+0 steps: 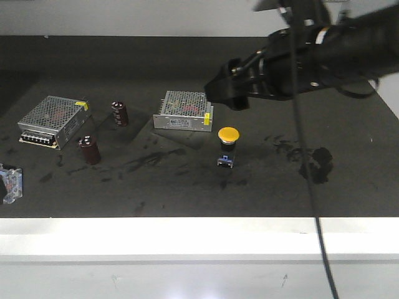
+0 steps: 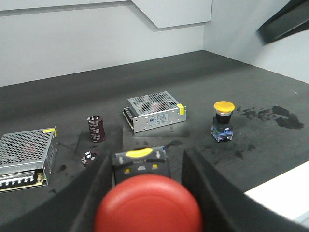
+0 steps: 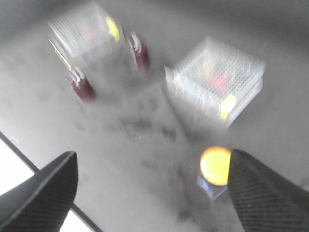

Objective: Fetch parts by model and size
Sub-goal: 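Move the right gripper down over the yellow-capped push button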

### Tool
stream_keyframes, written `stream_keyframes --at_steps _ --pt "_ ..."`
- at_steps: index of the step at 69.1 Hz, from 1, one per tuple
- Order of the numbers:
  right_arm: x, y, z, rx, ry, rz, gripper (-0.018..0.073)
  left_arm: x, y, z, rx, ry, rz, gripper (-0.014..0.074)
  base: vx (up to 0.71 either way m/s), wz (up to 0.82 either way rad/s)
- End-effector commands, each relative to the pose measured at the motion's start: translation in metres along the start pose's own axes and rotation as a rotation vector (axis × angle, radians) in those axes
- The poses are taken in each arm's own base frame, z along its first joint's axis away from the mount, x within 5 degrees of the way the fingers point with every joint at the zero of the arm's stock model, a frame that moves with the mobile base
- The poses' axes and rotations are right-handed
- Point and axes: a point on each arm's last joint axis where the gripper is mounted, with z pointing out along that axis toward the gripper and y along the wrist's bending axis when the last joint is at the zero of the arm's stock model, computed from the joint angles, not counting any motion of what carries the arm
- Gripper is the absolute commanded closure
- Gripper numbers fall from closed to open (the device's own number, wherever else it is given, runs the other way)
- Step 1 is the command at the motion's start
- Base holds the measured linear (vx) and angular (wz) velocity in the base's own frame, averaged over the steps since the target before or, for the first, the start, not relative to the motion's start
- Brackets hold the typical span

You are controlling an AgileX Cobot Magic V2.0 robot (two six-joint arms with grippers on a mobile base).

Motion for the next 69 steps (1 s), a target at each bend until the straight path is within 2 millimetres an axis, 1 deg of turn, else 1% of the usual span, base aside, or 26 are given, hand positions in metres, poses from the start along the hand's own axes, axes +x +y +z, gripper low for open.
stream_keyframes --at_steps 1,3,11,24,34,69 --pt "-0.019 -0.005 -0.004 0.059 0.009 0.039 -0.0035 -0.013 0.005 -0.002 -0.047 -0.072 -0.017 0.0604 0.0 0.0" --pt "-0.019 -0.009 0.002 0.085 0.052 0.054 -0.0035 -0.013 0.005 -0.002 -0.047 -0.072 -0.017 0.0604 0.0 0.0" --pt "-0.026 -0.02 0.015 0.166 0.197 0.079 -0.0035 -0.013 0.005 -0.002 -0.047 -0.072 -0.017 0.0604 0.0 0.0" --pt "-0.035 -0.024 0.036 0.154 0.348 0.09 -0.0035 -0.013 0.005 -0.002 -0.047 -0.072 -0.017 0.0604 0.0 0.0" --pt "-0.04 -0.027 0.051 0.148 0.348 0.086 -0.0035 -0.013 0.005 -0.002 -0.048 -0.073 -0.009 0.0604 0.0 0.0" --pt "-0.023 -0.037 0.09 0.15 0.448 0.038 -0.0035 -0.013 0.005 -0.002 -0.05 -0.074 -0.009 0.0604 0.0 0.0"
